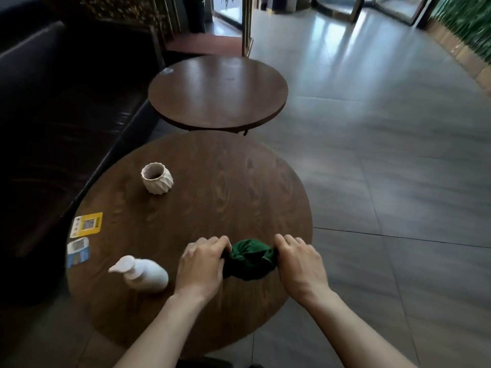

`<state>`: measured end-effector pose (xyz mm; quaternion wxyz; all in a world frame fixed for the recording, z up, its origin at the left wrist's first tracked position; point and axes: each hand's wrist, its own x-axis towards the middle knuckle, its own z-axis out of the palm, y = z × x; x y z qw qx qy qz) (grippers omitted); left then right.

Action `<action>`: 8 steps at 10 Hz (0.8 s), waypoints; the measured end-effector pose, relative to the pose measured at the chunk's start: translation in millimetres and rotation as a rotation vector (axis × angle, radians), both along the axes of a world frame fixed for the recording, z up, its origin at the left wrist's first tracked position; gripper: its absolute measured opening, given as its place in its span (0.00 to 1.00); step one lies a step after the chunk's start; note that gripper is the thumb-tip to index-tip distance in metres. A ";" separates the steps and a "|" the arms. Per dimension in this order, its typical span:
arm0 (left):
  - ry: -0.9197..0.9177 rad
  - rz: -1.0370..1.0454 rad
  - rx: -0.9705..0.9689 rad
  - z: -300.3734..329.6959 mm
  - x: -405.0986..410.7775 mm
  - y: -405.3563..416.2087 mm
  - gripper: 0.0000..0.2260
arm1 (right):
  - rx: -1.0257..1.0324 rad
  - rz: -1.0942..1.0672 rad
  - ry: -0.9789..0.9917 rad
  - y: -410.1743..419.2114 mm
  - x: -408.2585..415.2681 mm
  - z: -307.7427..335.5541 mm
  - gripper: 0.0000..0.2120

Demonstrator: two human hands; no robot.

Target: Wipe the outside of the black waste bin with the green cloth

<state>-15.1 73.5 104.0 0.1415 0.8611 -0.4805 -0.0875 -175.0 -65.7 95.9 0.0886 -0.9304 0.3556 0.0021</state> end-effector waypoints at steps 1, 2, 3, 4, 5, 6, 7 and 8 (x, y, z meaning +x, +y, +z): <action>-0.059 -0.003 0.022 -32.7 12.2 -38.2 0.13 | -0.019 -0.011 -0.017 -32.9 14.5 -31.0 0.11; -0.108 0.005 0.059 -78.3 18.6 -67.6 0.16 | -0.008 -0.001 -0.038 -59.2 27.0 -76.1 0.11; -0.032 -0.012 0.201 -122.3 21.6 -76.3 0.25 | 0.146 0.084 0.058 -67.8 31.2 -123.2 0.21; 0.050 -0.076 0.353 -152.9 20.9 -73.4 0.30 | 0.293 0.202 0.111 -63.4 28.7 -157.6 0.33; 0.081 -0.105 0.478 -163.6 21.6 -65.9 0.34 | 0.325 0.223 0.143 -57.7 25.9 -176.4 0.38; 0.091 -0.124 0.530 -157.8 24.0 -58.0 0.34 | 0.293 0.214 0.203 -56.2 23.3 -175.8 0.42; 0.207 -0.124 0.558 -141.4 30.1 -46.8 0.32 | 0.337 0.189 0.296 -59.0 25.5 -163.8 0.46; 0.251 -0.158 0.552 -115.5 37.9 -31.4 0.28 | 0.388 0.156 0.395 -61.2 31.2 -135.9 0.43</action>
